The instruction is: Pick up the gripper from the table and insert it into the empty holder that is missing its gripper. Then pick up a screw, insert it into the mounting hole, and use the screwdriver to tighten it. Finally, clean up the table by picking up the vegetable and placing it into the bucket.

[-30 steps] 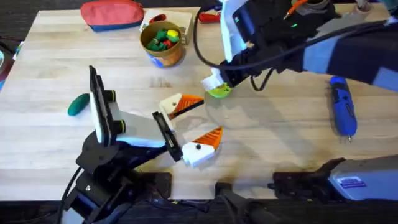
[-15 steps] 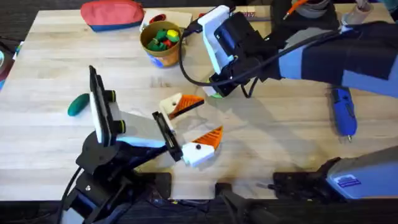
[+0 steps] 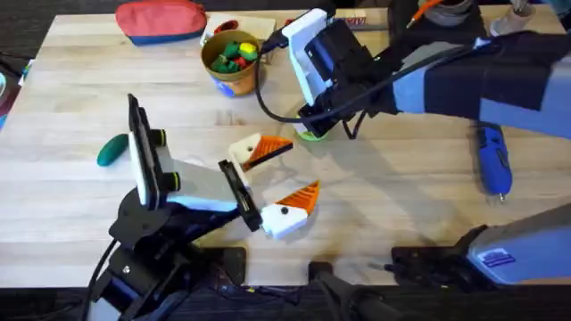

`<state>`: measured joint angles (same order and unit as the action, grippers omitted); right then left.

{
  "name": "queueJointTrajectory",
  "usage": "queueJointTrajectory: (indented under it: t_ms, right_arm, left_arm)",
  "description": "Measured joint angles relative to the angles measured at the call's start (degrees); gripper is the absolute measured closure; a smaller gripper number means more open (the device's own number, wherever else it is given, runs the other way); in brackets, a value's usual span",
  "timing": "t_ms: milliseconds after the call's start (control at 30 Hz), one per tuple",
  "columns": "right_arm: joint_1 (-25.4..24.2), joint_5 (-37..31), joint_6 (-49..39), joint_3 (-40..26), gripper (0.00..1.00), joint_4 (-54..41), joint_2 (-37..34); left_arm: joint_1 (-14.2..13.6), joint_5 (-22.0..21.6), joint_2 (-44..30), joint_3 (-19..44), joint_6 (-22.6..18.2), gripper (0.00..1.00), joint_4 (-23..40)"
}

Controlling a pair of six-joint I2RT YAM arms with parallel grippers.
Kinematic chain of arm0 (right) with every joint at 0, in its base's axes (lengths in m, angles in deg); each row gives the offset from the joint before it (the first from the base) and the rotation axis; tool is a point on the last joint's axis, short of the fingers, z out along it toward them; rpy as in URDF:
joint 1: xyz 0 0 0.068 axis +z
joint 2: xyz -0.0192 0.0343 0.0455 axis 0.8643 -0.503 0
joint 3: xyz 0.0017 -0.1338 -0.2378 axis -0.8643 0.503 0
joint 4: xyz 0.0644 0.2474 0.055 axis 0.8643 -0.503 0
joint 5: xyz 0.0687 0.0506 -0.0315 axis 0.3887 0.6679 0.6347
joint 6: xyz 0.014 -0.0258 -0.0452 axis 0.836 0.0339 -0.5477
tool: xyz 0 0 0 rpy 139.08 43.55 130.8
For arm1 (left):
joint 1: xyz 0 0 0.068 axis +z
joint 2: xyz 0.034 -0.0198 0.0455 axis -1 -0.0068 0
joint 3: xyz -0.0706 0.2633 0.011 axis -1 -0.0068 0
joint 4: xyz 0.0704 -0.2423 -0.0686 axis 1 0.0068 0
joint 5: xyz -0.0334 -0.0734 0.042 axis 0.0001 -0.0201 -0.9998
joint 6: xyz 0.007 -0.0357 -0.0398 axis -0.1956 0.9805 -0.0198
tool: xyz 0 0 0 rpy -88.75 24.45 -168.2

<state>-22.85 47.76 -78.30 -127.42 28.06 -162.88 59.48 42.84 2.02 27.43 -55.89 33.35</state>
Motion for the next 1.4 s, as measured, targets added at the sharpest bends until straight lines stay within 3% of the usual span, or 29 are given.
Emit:
queueJointTrajectory:
  t_ms: [67, 433, 700, 867, 1100, 1400]
  right_arm:
    - [0.0, -0.08, -0.08, 0.0, 0.993, 0.17, 0.02]
    - [-0.39, -0.08, -0.17, 0.0, 0.998, 0.08, 0.02]
    - [-4.23, -0.1, -0.17, -0.37, 0.998, -2.72, 0.94]
    - [-5.57, -0.12, -0.41, -0.56, 0.998, -4.8, 4.95]
    - [-5.57, -0.1, -1.07, -1.23, 0.998, -15.22, 14.81]
    - [-4.37, -0.08, -1.26, -16.47, 0.998, -34.46, 18.05]
  left_arm:
    - [0.0, 0.0, 0.02, 0.0, 0.01, 0.143, 0.0]
    - [0.0, 0.0, 0.0, 0.0, 0.01, 0.142, 0.0]
    - [0.0, 0.0, 0.0, 0.0, 0.01, 0.142, 0.0]
    - [0.0, 0.0, 0.0, 0.0, -0.01, 0.142, 0.0]
    - [0.0, 0.0, 0.0, 0.0, -0.01, 0.142, 0.0]
    - [0.0, 0.0, 0.0, 0.0, 0.02, 0.143, 0.0]
